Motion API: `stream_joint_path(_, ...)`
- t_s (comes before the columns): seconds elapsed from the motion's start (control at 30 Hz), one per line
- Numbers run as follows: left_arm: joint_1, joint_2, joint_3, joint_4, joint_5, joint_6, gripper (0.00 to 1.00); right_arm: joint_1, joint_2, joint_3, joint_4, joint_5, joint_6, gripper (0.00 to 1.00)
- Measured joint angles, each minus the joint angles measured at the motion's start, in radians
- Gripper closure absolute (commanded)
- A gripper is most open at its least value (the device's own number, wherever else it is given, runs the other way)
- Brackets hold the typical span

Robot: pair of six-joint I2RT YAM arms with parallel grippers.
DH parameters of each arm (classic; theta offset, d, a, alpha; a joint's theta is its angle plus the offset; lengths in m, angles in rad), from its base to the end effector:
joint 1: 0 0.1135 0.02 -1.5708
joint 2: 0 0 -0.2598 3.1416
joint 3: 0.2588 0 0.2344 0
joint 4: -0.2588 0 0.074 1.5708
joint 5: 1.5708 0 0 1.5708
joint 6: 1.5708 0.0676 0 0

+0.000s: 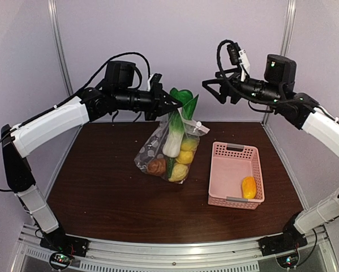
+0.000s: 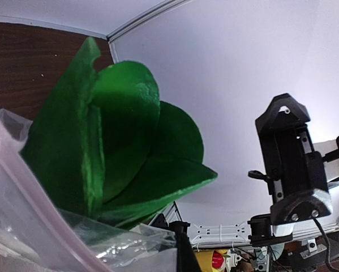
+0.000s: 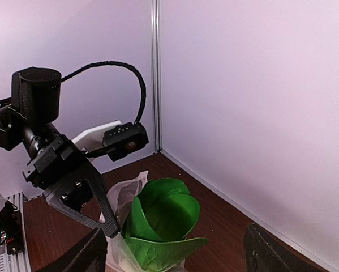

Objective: Place the food in the zip-top bag and seal the zipper
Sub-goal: Place the fake vegetable in the zipper food storage bag, then adjust the fake vegetable in the zipper food storage bag.

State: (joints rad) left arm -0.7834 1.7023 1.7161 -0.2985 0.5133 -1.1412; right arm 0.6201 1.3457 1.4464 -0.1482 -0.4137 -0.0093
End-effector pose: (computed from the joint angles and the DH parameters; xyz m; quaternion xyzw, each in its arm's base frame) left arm 0.2652 -0.3110 0.3968 0.0120 0.7888 -0.5920 0.1649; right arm 0.2423 0.2064 0.4428 -0.3540 0.6296 0.3448 0.5995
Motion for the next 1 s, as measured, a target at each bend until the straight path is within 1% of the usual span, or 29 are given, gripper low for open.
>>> stream_joint_path(0.1,0.0,-0.005,-0.008,0.007,0.002,0.014,1.0,-0.048,-0.026,0.063,-0.084,-0.019,-0.039,0.31)
stream_joint_path(0.17,0.001,-0.01,-0.015,0.007,0.006,0.027,1.0,-0.066,-0.014,0.094,-0.147,-0.022,-0.058,0.34)
stream_joint_path(0.23,0.001,-0.013,-0.022,0.01,0.016,0.048,1.0,-0.076,0.027,0.124,-0.219,-0.043,-0.071,0.32)
stream_joint_path(0.3,0.002,-0.013,-0.026,0.01,0.033,0.093,1.0,-0.074,0.083,0.125,-0.265,-0.075,-0.071,0.32)
stream_joint_path(0.43,0.002,-0.009,-0.026,-0.003,0.068,0.175,1.0,-0.03,0.23,0.146,-0.368,-0.105,-0.075,0.28)
stream_joint_path(0.47,0.0,-0.006,-0.026,0.002,0.08,0.187,1.0,-0.004,0.274,0.167,-0.399,-0.103,-0.082,0.31)
stream_joint_path(0.57,-0.003,-0.002,-0.026,-0.024,0.089,0.227,1.0,0.064,0.362,0.204,-0.457,-0.121,-0.107,0.45)
stream_joint_path(0.6,-0.003,-0.002,-0.026,-0.039,0.086,0.24,1.0,0.079,0.369,0.206,-0.473,-0.138,-0.116,0.47)
stream_joint_path(0.63,-0.004,-0.002,-0.026,-0.049,0.084,0.251,1.0,0.085,0.369,0.207,-0.49,-0.154,-0.127,0.45)
stream_joint_path(0.7,-0.003,-0.003,-0.026,-0.058,0.078,0.268,1.0,0.079,0.352,0.209,-0.513,-0.18,-0.147,0.36)
stream_joint_path(0.77,-0.003,-0.008,-0.026,-0.068,0.072,0.28,1.0,0.061,0.329,0.212,-0.528,-0.196,-0.165,0.33)
stream_joint_path(0.8,-0.003,-0.011,-0.026,-0.071,0.07,0.285,1.0,0.048,0.317,0.217,-0.537,-0.203,-0.175,0.33)
stream_joint_path(0.93,-0.003,-0.026,-0.032,-0.069,0.069,0.302,1.0,0.011,0.294,0.232,-0.539,-0.257,-0.171,0.45)
stream_joint_path(1.0,-0.003,-0.029,-0.038,-0.067,0.069,0.304,1.0,0.003,0.298,0.232,-0.533,-0.294,-0.151,0.47)
